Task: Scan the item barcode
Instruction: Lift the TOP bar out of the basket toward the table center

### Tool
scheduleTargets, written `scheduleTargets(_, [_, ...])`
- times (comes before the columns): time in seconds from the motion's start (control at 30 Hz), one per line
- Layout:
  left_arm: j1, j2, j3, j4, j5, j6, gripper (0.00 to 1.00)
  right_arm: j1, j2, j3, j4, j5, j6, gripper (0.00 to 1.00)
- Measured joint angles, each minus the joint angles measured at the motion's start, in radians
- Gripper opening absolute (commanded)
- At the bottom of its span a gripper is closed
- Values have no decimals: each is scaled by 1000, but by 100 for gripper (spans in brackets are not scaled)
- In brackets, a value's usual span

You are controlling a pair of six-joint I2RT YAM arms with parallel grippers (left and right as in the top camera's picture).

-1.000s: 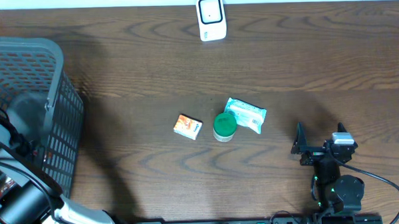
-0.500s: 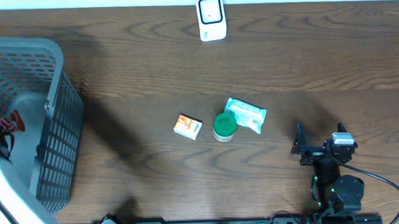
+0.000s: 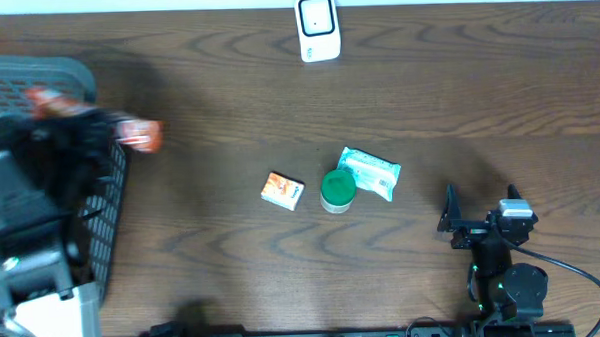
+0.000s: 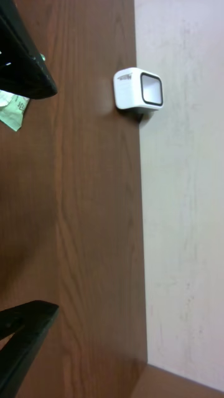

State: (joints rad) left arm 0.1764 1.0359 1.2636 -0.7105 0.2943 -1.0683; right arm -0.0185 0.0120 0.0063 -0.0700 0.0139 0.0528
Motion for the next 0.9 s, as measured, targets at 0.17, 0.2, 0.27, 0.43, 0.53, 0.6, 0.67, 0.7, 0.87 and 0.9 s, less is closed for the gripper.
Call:
scheduleTargets(0.17, [-311,108,0,18,-169,0,25,0,0,0,0,0,0,99])
scheduleTargets(0.2, [-368,140,0,26,-204,0,26,0,0,0,0,0,0,99])
scheduleTargets(0.27, [-472,217,0,50,-272,0,26,0,0,0,0,0,0,99])
scheduleTargets(0.43, [-652,429,0,145,-361,1,26,0,0,0,0,0,0,99])
scheduleTargets(0.53, [-719,541,0,182,-381,1,26,0,0,0,0,0,0,99])
scheduleTargets(0.6, [-758,606,0,196,-388,5,26,0,0,0,0,0,0,99])
scheduleTargets(0.67, [-791,651,0,206,-394,16,26,0,0,0,0,0,0,99])
scheduleTargets(0.7, [-804,665,0,211,-401,20,26,0,0,0,0,0,0,99])
scheduleTargets(0.87, [-836,678,0,219,-457,28,26,0,0,0,0,0,0,99])
scheduleTargets(0.9, [-835,678,0,220,-468,30,27,0,0,0,0,0,0,99])
